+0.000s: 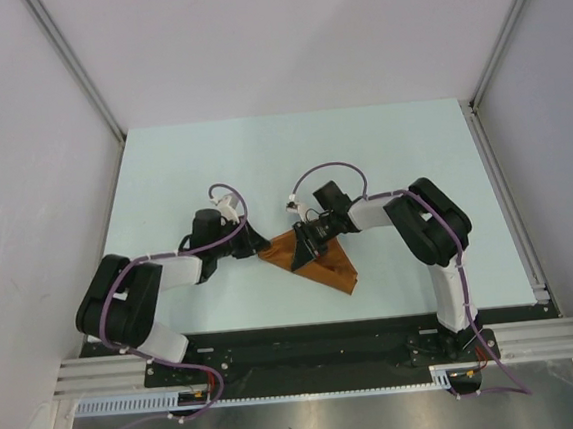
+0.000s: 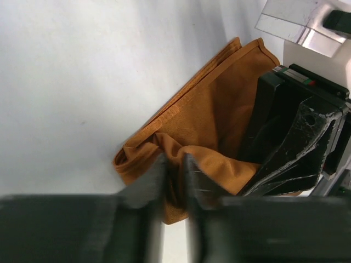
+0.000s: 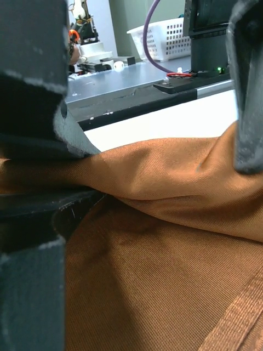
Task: Fold the napkin, place the utensils inside, and roll it up
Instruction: Roll the napkin with the utensil
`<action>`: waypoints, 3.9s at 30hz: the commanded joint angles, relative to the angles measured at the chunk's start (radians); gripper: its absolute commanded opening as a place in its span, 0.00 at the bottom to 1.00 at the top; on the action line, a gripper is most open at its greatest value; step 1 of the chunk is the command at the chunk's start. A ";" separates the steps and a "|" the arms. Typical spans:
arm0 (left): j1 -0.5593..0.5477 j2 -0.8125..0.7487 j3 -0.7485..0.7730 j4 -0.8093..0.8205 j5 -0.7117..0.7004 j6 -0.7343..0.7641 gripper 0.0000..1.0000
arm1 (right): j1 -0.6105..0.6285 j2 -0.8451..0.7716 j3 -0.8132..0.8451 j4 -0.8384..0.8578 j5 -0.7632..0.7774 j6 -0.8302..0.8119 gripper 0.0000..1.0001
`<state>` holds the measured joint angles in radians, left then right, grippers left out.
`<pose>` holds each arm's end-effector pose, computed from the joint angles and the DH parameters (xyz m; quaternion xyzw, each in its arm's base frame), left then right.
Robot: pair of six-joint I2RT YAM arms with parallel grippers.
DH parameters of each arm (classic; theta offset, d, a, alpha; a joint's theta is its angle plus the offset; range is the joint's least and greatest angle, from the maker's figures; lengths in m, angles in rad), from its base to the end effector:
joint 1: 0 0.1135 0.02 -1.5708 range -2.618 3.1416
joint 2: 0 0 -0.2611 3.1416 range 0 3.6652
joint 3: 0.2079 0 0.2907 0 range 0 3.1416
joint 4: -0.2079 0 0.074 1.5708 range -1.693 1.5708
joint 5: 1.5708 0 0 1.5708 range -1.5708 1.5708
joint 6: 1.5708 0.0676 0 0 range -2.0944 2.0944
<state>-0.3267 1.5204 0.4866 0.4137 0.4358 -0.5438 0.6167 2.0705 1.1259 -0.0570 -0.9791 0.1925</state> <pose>0.2882 -0.1278 0.0819 0.0043 0.8737 -0.3627 0.3241 0.3107 0.2890 0.0533 -0.3074 0.8003 0.5124 0.0501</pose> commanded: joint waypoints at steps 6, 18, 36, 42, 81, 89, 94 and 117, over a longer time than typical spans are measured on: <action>-0.006 0.061 0.078 -0.050 -0.019 0.002 0.00 | -0.008 -0.050 0.025 -0.161 0.115 -0.008 0.55; -0.008 0.145 0.162 -0.182 -0.008 0.031 0.00 | 0.052 -0.369 0.026 -0.251 0.600 -0.076 0.69; -0.006 0.165 0.202 -0.240 -0.011 0.028 0.00 | 0.413 -0.409 -0.166 0.091 1.113 -0.361 0.66; -0.006 0.161 0.204 -0.245 -0.009 0.027 0.00 | 0.405 -0.346 -0.155 0.080 1.086 -0.369 0.64; 0.069 -0.298 -0.006 -0.214 -0.072 0.021 0.83 | 0.216 -0.216 -0.153 0.014 0.223 -0.002 0.18; 0.043 -0.240 -0.054 -0.216 0.006 0.019 0.83 | 0.126 -0.112 -0.092 0.013 0.100 0.021 0.17; -0.003 -0.146 -0.033 -0.207 0.030 0.024 0.82 | 0.081 -0.046 -0.058 -0.007 0.040 0.018 0.17; -0.029 0.003 0.013 -0.246 0.040 0.041 0.00 | 0.003 -0.108 0.061 -0.213 0.095 -0.064 0.54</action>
<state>-0.3443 1.5059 0.4828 0.2340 0.4965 -0.5232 0.6491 2.0407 1.1320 -0.1680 -1.0035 0.1959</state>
